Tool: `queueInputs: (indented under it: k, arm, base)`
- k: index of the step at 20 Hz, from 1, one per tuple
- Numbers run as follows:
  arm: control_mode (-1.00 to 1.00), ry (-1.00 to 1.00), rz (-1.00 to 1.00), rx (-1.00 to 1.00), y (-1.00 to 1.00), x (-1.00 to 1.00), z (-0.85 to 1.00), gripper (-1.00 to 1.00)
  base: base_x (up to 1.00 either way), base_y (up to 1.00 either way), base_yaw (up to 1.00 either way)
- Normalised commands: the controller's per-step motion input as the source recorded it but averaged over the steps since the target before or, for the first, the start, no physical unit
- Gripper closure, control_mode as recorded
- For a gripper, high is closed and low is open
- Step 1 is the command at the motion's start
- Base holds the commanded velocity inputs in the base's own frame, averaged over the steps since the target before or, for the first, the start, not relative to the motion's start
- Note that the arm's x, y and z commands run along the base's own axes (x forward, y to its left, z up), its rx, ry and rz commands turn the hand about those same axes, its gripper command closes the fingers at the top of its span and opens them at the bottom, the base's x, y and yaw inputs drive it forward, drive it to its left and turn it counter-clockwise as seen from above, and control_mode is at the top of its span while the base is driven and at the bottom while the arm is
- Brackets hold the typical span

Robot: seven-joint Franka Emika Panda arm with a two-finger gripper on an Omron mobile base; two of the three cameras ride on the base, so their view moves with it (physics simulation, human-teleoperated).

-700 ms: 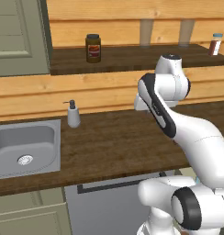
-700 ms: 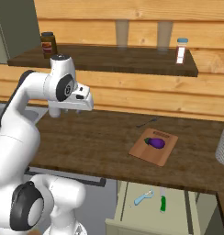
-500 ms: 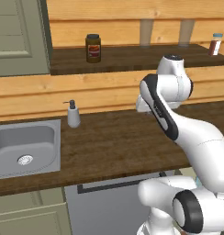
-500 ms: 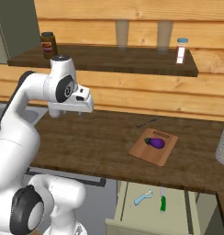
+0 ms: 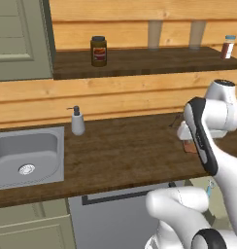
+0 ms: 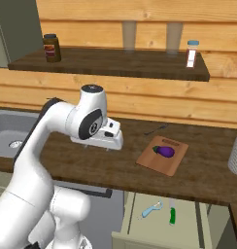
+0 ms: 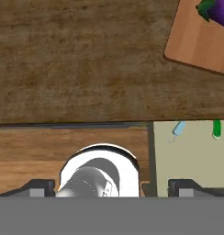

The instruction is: Place the appropriate cutting tool for cutting the eggplant skin on the cutting board.

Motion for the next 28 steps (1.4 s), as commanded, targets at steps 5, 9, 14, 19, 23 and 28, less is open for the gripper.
queueInputs:
  k: [5, 9, 14, 19, 23, 28]
  arm:
    - [-1.0, 0.15, -0.16, 0.03, -1.0, -0.68, -0.36, -1.0]
    - [-1.0, 0.19, -0.08, 0.04, -1.0, -0.53, -0.29, -1.0]
    - [-1.0, 0.23, -0.06, 0.04, -1.0, -0.23, -0.18, -1.0]
    - [-1.0, 0.18, -0.05, 0.01, -0.98, -0.16, -0.14, -1.0]
    - [-1.0, 0.03, -0.02, 0.0, -0.74, -0.34, -0.31, -1.0]
    - [-1.0, 0.0, -0.01, 0.0, -0.22, -0.08, -0.43, -1.0]
  base:
    - [0.0, 0.0, 0.0]
    - [0.0, 0.0, 0.0]
    - [0.0, 0.0, 0.0]
    - [0.0, 0.0, 0.0]
    - [0.0, 0.0, 0.0]
    - [0.0, 0.0, 0.0]
